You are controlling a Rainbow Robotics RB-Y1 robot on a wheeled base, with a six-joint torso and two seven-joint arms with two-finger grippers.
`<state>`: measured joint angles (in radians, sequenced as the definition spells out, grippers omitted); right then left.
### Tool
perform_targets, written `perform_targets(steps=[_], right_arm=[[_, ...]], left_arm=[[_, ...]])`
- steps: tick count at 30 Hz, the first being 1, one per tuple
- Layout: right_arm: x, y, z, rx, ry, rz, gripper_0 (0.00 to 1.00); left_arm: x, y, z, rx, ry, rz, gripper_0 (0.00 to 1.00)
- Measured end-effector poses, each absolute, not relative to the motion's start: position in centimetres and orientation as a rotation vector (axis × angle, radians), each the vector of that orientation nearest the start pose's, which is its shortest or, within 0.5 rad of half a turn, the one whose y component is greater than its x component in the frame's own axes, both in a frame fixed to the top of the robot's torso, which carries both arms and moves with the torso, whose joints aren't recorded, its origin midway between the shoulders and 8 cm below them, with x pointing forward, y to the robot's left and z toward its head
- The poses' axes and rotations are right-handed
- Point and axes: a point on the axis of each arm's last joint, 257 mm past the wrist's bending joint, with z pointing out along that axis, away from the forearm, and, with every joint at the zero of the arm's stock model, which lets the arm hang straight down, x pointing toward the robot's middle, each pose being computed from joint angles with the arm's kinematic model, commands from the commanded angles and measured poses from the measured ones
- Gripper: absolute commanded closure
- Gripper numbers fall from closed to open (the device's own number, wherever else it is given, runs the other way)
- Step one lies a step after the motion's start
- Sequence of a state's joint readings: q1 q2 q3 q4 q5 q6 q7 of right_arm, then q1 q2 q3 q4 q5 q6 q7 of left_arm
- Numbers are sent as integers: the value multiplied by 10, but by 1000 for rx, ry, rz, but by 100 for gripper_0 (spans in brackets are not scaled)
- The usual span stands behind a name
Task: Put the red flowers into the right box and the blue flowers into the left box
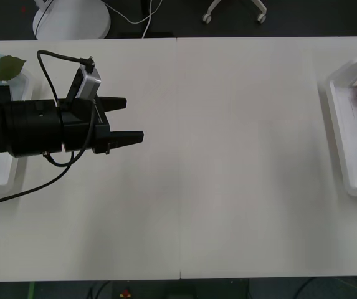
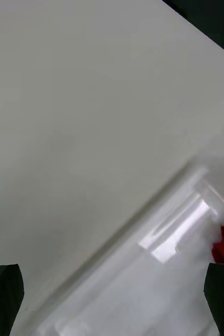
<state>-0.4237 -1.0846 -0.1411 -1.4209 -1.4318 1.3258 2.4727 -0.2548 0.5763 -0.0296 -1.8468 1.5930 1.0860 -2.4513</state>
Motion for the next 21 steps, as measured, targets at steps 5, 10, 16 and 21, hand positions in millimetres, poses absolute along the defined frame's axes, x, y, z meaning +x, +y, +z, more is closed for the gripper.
perform_targets(steps=[5, 10, 16, 21], right_arm=[[494, -329, -114, -1256, 2007, 118, 0], [476, -272, -121, -1573, 1783, 74, 0], [463, -220, -124, -1638, 1692, 209, 0], [459, -193, -122, -1694, 1650, 259, 0]], left_arm=[[442, 91, -117, 1033, 1608, -761, 0], [442, 91, -117, 1033, 1608, -761, 0], [442, 91, -117, 1033, 1608, -761, 0], [442, 91, -117, 1033, 1608, -762, 0]])
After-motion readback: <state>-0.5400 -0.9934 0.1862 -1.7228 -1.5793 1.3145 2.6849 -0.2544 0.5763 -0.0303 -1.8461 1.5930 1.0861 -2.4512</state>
